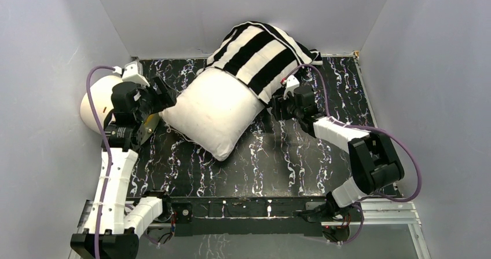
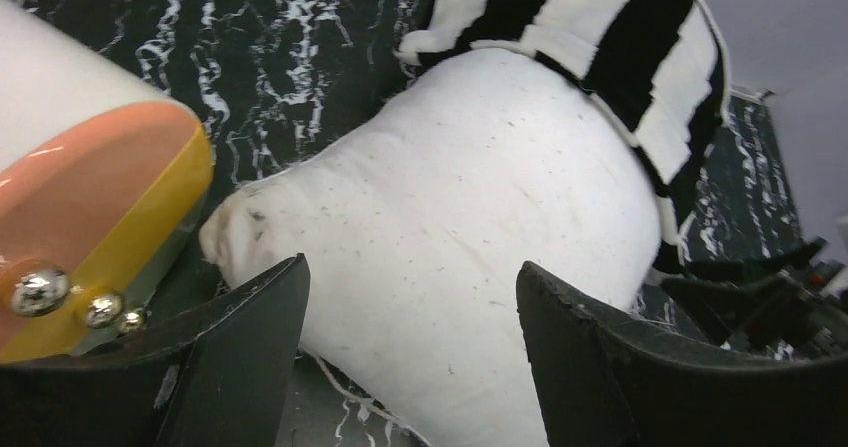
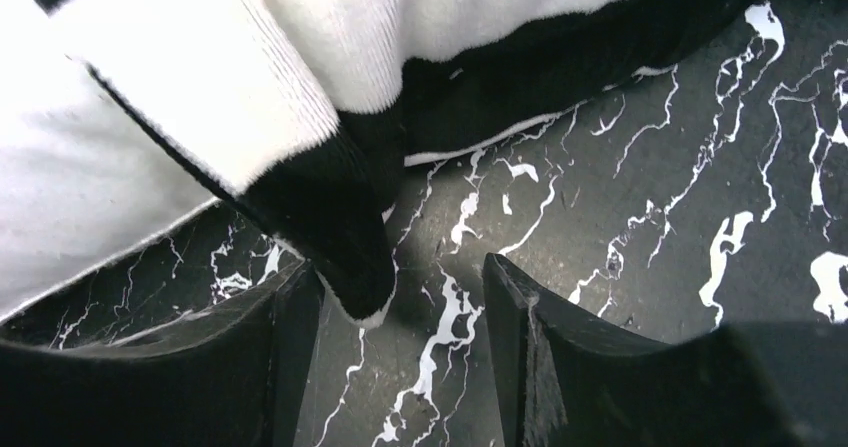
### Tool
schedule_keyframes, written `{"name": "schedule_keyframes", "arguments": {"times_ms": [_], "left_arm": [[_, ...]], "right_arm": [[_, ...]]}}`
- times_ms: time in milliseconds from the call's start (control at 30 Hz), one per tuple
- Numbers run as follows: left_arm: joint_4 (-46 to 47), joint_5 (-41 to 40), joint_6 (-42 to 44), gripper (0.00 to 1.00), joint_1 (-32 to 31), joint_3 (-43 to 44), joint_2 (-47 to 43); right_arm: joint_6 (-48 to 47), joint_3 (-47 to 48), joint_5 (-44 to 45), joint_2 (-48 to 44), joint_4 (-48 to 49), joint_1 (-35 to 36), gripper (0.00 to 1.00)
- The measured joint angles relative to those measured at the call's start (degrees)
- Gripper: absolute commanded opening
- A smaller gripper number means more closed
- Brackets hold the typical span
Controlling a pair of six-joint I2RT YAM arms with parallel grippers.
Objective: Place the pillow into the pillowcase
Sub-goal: Stuff the pillow into the pillowcase.
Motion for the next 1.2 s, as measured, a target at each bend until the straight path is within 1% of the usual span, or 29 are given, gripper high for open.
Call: {"name": "schedule_keyframes", "arguments": {"times_ms": [133, 233, 267, 300, 333, 367, 433, 467, 500, 633, 800, 1000, 1067, 1200], "left_arm": [[1.4, 5.0, -0.3, 0.74, -0.6, -2.8, -1.9], [2.6, 7.3, -0.7, 0.76, -2.1, -6.4, -0.9], [2.9, 7.5, -0.8, 0.76, -3.1, -7.1, 0.6], [3.2, 7.6, -0.9, 0.76, -4.1, -7.6, 2.1], [3.7, 7.1, -1.1, 0.76, -5.6, -7.8, 4.1], [4.1, 6.3, -1.2, 0.76, -7.5, -8.0, 6.1], [5.9, 4.6, -1.3, 0.73, -11.9, -8.3, 9.9], [6.8, 3.8, -1.5, 0.72, -13.4, -8.7, 11.3], [8.3, 2.9, -1.8, 0.7, -15.3, -9.4, 13.3], [14.3, 0.5, -4.9, 0.65, -17.2, -12.0, 18.8], [21.1, -2.5, -8.2, 0.64, -18.0, -13.9, 22.4], [25.9, -6.5, -10.5, 0.64, -19.4, -13.9, 25.5], [27.8, -7.7, -11.4, 0.64, -19.8, -14.4, 26.4], [32.1, -9.3, -13.2, 0.64, -20.5, -16.4, 27.7]], "right_arm": [[-0.1, 0.3, -2.1, 1.5, 2.2, 0.0, 0.67], [-0.1, 1.8, -4.6, 3.2, 2.5, 0.2, 0.69], [-0.1, 2.5, -5.2, 3.8, 2.6, 0.4, 0.68], [-0.1, 3.6, -5.9, 4.5, 2.6, 0.6, 0.65], [-0.2, 4.5, -6.2, 5.3, 2.6, 0.8, 0.59], [-0.2, 6.1, -6.8, 6.5, 2.7, 0.8, 0.48], [-0.2, 6.8, -7.3, 7.1, 2.6, 1.2, 0.22], [-0.4, 7.2, -7.8, 7.4, 2.4, 1.4, 0.08], [-0.1, 7.6, -8.6, 7.6, 2.2, 1.7, 0.0], [0.1, 10.0, -11.0, 7.8, -1.0, 3.3, 0.0], [-0.2, 15.2, -13.9, 7.4, -7.5, 7.3, 0.0], [-0.4, 20.5, -15.5, 5.2, -14.6, 13.0, 0.0], [0.3, 20.4, -16.0, 4.9, -14.3, 14.9, 0.0], [3.7, 15.0, -14.5, 5.5, -8.5, 18.5, 0.0]]}}
